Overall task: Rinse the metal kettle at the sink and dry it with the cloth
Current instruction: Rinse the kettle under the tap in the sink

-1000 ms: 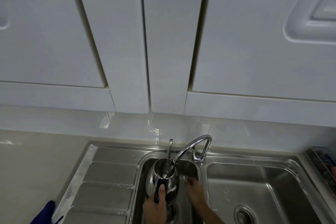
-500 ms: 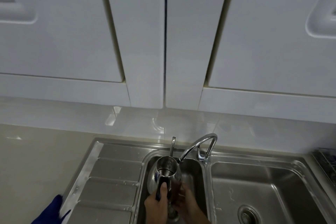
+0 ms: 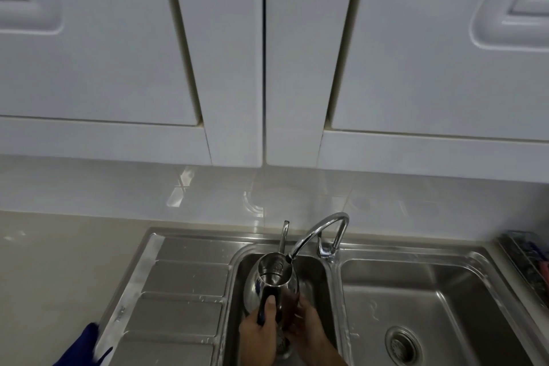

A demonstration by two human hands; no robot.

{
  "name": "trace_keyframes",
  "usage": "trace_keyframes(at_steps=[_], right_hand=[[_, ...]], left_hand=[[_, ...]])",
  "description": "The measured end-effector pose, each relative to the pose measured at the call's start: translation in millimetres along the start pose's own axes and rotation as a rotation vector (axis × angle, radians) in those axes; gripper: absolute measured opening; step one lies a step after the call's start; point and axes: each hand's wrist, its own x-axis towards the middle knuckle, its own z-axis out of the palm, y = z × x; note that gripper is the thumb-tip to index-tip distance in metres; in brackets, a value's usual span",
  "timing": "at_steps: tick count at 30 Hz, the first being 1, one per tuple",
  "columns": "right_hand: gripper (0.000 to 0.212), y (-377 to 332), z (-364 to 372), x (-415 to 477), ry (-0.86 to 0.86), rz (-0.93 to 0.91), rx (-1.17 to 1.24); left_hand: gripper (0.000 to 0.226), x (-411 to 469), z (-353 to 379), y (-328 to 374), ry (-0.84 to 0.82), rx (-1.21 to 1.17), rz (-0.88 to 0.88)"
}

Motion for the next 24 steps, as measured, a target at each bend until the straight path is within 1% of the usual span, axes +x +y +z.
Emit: trace_keyframes(at_steps=[3, 7, 9, 17, 21, 24], right_hand=[[0.054, 2, -5, -1, 0.001, -0.004, 0.005], [0.051, 1, -13, -5, -0.008, -0.023, 0.023], [0.050, 2, -16, -6, -0.029, -0.025, 0.041], [0.049, 8, -24, -8, 0.005, -0.030, -0.025], [0.043, 9, -26, -10, 0.001, -0.034, -0.015], [0.045, 11, -28, -10, 0.000, -0.034, -0.015]], left_hand=[[0.041, -5, 0, 4, -0.044, -0.016, 0.016], [0.054, -10, 3, 3, -0.073, -0.028, 0.020], [0.056, -11, 3, 0, -0.086, -0.024, -0.002], [0.055, -16, 4, -12, -0.114, -0.007, -0.020], [0.053, -19, 3, -16, -0.123, -0.011, -0.018], [0.052, -21, 2, -16, -0.130, -0.037, -0.027]])
